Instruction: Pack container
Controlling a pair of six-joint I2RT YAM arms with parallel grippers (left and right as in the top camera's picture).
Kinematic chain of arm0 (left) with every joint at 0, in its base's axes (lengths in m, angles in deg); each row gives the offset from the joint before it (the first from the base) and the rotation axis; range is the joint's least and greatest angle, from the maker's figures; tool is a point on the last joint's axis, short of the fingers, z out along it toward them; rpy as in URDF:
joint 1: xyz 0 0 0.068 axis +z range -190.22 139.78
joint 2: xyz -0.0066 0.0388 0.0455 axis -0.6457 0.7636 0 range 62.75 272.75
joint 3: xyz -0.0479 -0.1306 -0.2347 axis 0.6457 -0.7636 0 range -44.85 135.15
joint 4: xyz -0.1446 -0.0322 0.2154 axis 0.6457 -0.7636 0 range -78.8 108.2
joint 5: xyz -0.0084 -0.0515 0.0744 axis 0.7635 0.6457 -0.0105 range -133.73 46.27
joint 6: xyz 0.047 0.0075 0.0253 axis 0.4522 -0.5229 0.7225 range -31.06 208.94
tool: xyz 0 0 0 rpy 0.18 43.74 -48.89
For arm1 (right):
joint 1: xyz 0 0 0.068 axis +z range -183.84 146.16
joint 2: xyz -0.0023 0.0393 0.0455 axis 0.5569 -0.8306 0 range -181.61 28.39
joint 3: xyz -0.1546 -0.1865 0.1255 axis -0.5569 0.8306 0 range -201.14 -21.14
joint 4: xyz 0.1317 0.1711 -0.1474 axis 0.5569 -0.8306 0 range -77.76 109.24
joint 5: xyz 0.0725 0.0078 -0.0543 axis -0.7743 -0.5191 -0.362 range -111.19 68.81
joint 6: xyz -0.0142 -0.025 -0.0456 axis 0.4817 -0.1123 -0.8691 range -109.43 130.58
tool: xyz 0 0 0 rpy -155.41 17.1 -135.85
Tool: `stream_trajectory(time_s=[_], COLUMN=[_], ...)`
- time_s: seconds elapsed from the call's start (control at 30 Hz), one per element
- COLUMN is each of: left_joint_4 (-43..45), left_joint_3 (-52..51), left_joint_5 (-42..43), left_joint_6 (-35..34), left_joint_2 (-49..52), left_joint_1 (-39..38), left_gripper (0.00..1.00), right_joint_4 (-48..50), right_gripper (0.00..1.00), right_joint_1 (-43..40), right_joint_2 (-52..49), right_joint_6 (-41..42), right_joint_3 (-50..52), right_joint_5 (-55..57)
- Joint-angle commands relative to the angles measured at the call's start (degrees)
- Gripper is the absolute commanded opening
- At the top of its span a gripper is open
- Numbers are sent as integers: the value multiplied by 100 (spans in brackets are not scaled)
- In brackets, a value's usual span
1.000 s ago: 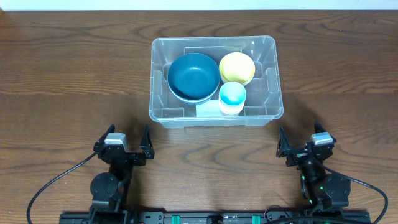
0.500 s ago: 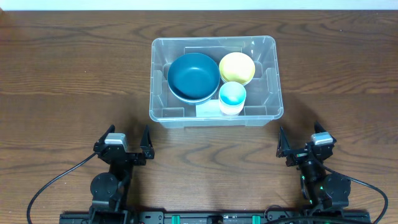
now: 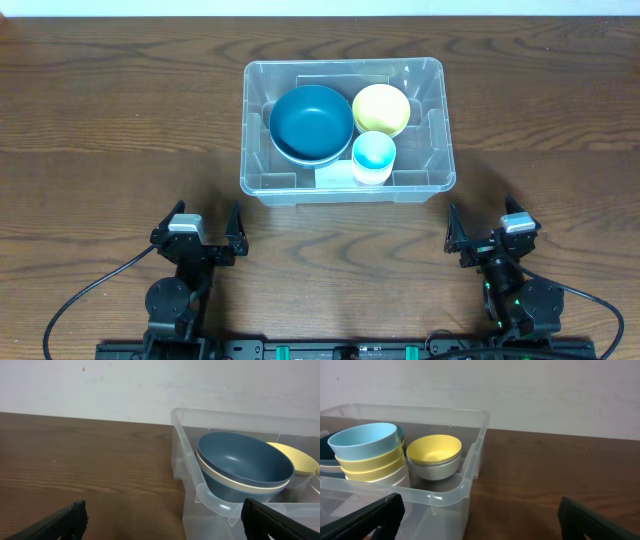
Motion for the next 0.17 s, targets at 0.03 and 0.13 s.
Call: stream_trajectory(time_s=[0.03,0.13], left_joint_4=[-221,-221], left_joint_3=[-98,-98], left_joint_5=[-114,-114], left_joint_6=[76,76], left_joint_2=[-33,-33], left_joint_1=[28,28], left_gripper=[98,98], right_joint_4=[-24,-24], right_gripper=[99,99], right_joint_1=[-76,-76], right_joint_2=[42,42], right_joint_6=[-105,-105], right_joint_3=[13,13], right_joint_5=[55,55])
